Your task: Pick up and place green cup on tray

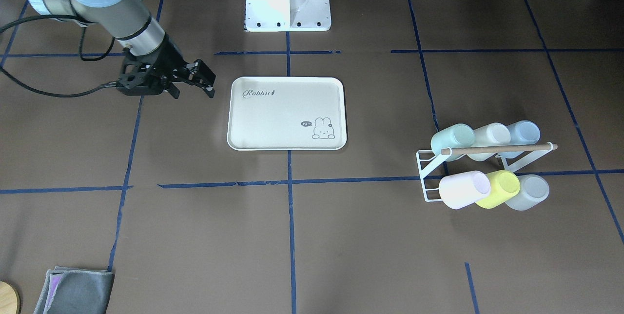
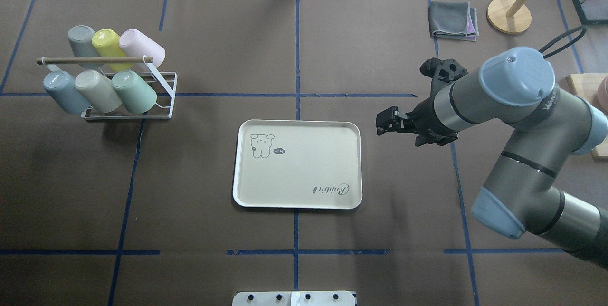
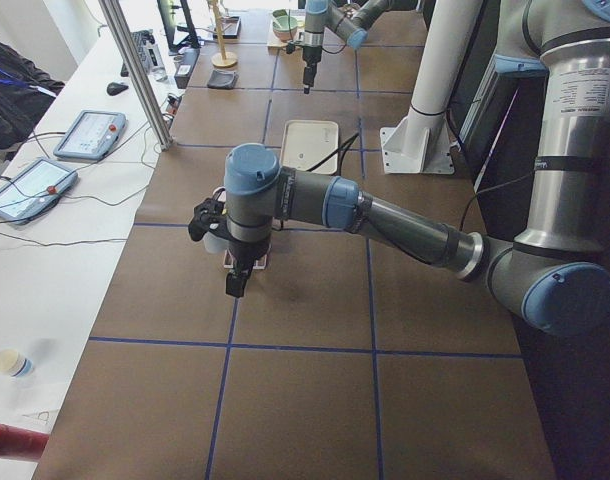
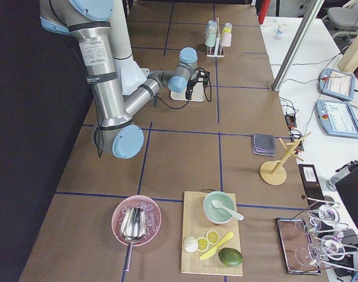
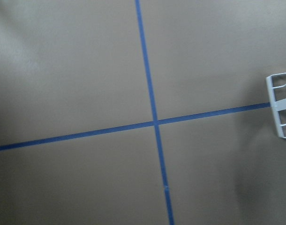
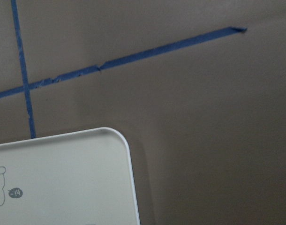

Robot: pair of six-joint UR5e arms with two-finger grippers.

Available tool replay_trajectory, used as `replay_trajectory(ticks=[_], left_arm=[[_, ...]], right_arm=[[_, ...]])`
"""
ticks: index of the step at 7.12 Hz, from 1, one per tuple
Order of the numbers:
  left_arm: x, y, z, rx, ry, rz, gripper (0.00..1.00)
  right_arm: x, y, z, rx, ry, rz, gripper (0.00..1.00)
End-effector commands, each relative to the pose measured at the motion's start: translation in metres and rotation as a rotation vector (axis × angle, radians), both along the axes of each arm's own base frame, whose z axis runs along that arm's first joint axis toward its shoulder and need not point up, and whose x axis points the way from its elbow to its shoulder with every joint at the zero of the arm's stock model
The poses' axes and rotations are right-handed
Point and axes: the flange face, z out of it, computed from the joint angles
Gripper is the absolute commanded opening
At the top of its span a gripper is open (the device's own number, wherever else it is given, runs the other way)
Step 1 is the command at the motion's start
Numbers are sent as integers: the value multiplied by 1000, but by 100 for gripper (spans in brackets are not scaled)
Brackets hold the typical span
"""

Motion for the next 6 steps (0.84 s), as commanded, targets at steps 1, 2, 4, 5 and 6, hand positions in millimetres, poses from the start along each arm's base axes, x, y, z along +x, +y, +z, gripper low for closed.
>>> replay_trajectory(ticks=[1,2,4,5,6], left_arm=[[47,8,-46,81,4,84,100],[61,15,-73,136,5,108,100],[90,20,-107,217,-93,150,100],[103,28,-123,254,-101,177,100],[119,37,-136,288,-119,215,100]], right_arm=[[67,-29,-7,14,38,-8,100],[92,-35,-9,20,55,-7,100],[133,-45,-1,6,104,29,100],[162,-47,16,38,160,2,100],[193,-47,43,71,217,-36,100]])
